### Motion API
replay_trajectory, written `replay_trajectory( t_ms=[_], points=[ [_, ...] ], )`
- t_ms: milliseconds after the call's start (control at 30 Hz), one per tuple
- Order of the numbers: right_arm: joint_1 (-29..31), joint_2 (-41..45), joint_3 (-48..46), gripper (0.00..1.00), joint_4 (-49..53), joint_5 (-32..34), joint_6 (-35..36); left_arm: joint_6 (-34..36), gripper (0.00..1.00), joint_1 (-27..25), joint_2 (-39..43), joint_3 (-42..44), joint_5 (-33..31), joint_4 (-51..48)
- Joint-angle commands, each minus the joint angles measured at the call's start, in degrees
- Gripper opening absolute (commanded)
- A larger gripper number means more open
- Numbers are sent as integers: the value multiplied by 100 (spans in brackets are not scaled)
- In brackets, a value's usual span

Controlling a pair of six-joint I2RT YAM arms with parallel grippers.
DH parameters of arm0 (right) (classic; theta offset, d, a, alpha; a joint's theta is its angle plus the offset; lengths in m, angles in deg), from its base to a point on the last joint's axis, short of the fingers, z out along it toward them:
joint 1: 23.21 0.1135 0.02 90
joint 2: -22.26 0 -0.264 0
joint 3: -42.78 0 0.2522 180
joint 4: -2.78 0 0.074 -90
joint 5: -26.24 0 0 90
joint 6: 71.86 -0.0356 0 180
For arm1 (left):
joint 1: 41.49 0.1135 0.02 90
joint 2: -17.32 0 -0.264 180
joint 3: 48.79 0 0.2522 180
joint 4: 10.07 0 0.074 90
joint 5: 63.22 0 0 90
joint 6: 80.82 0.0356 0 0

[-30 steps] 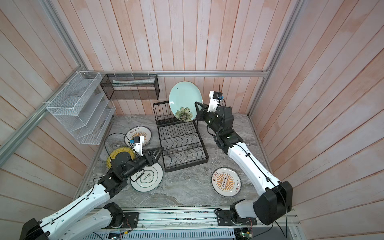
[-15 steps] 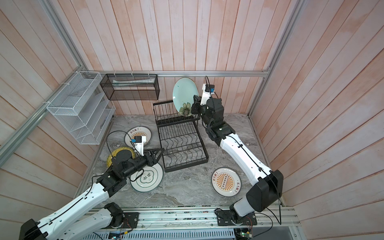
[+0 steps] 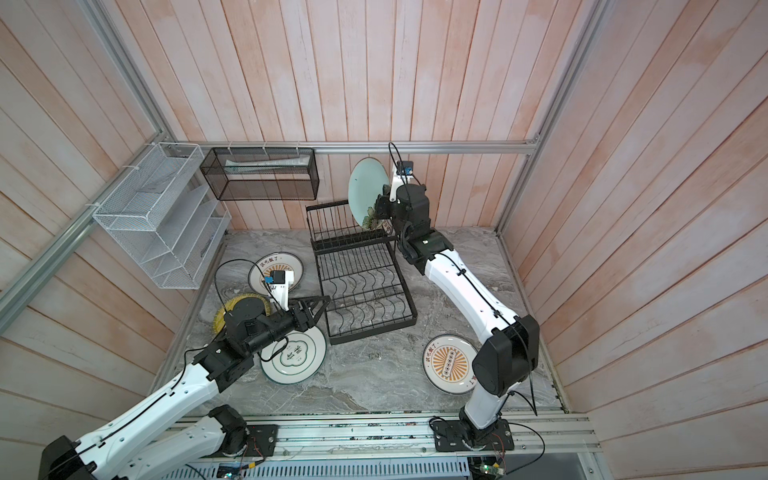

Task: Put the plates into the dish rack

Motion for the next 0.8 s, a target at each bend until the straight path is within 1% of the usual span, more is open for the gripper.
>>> replay_trajectory(
  t_ms=[0,167,533,767],
  points=[
    [70,-64,599,0,-565,254,146,141,58,-19,9,-197,-19,-81],
    [176,-387,1020,0,-468,526,448,176,58,-20,16,-206,-65,-110],
    [433,-1151,2046,0,-289,1443,1272,229,58,-18,-21,-204,-140,-148],
    [446,-1358,2339,0,-258,1671,1511,264,58,-15,-41,-225,-193,-159]
  ],
)
